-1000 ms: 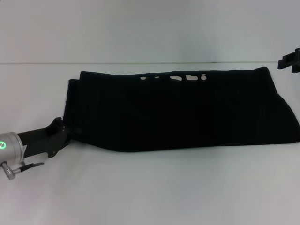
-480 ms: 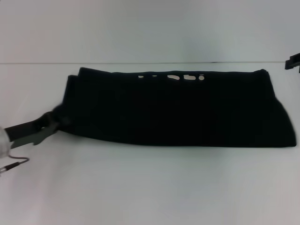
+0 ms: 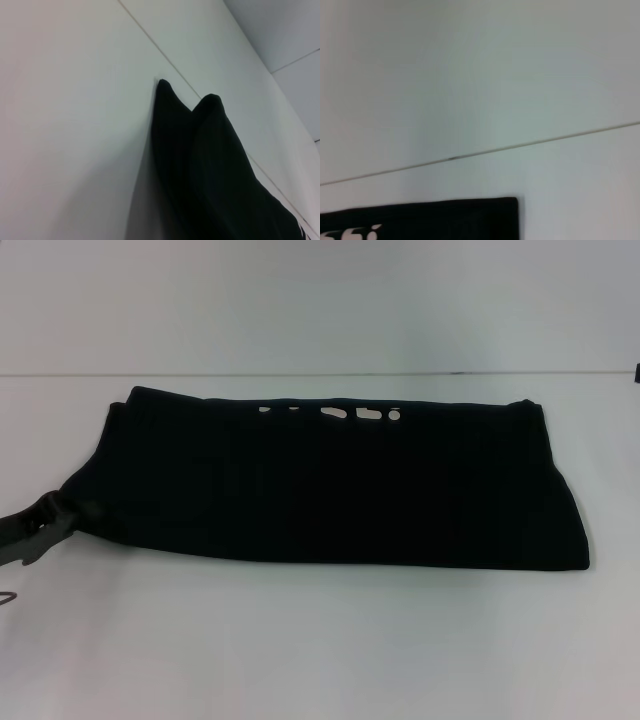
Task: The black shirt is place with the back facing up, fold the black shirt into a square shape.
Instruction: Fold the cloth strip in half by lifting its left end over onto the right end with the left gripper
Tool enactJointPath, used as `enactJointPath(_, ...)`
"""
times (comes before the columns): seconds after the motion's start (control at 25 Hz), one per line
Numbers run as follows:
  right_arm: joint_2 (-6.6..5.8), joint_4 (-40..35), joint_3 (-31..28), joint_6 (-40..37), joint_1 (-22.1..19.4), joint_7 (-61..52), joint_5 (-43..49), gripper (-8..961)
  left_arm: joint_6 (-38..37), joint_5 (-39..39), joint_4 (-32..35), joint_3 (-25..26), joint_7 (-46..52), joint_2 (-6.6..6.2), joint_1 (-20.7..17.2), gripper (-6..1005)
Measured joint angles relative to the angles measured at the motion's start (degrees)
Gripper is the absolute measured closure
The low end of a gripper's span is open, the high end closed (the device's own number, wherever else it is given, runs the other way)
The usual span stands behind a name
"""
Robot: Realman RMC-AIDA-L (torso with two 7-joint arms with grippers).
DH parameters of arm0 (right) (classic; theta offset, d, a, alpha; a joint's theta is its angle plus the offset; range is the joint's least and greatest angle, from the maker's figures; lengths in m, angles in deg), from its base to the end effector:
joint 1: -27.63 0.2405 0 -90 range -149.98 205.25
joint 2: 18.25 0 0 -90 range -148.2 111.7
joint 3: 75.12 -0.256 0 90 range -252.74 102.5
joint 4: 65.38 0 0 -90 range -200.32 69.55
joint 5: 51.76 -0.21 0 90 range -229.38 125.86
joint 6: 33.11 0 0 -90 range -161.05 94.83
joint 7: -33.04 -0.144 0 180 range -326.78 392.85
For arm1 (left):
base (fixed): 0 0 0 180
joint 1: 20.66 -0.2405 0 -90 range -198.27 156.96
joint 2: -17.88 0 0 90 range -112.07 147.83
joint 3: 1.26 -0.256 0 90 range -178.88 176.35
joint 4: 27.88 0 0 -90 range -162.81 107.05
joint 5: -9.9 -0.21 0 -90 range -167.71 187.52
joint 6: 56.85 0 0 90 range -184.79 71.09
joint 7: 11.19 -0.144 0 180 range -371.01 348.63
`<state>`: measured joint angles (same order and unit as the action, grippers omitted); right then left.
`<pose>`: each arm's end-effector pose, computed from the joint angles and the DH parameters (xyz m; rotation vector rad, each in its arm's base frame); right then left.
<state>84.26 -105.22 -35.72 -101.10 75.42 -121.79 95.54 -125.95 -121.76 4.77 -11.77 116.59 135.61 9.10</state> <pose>0.2705 0.4594 0.1434 -1.8434 1.5852 0.1974 -0.3666 0.3372 0.0375 -1.6374 -1.8936 -0.8068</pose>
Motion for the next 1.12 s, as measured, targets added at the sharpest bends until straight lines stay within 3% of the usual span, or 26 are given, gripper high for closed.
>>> enactJointPath(0.4, -0.11, -0.06, -1.49, -1.82, -0.29, 0.56, -0.19, 485, -1.52, 2.74, 1.14, 0.03, 0.23, 0.96, 1.17, 997)
enactJointPath(0.52, -0.14, -0.22, -1.51, -2.22, -0.28, 0.63, -0.26, 485, -5.0, 4.74, 1.47, -0.13, 1.33, 1.02, 4.15, 997)
enactJointPath(0.68, 0.01, -0.25, -1.53, -2.23, -0.01, 0.7, -0.26, 484, -6.84, 5.2, 1.29, -2.22, 3.55, 1.47, 10.93, 997)
enactJointPath(0.84, 0.28, -0.24, -1.5, -2.12, 0.35, 0.75, -0.27, 484, -4.29, 5.34, 1.08, -9.1, 5.45, 3.18, 18.33, 996)
enactJointPath(1.0, 0.35, -0.08, -1.55, -2.04, 0.52, 0.75, -0.26, 483, 0.25, 5.45, 0.42, -17.46, 6.15, 5.84, 24.36, 996)
enactJointPath(1.12, 0.49, 0.24, -1.6, -1.7, 0.65, 0.75, -0.26, 483, 5.09, 7.33, -3.92, -24.27, 4.95, 6.75, 27.96, 996)
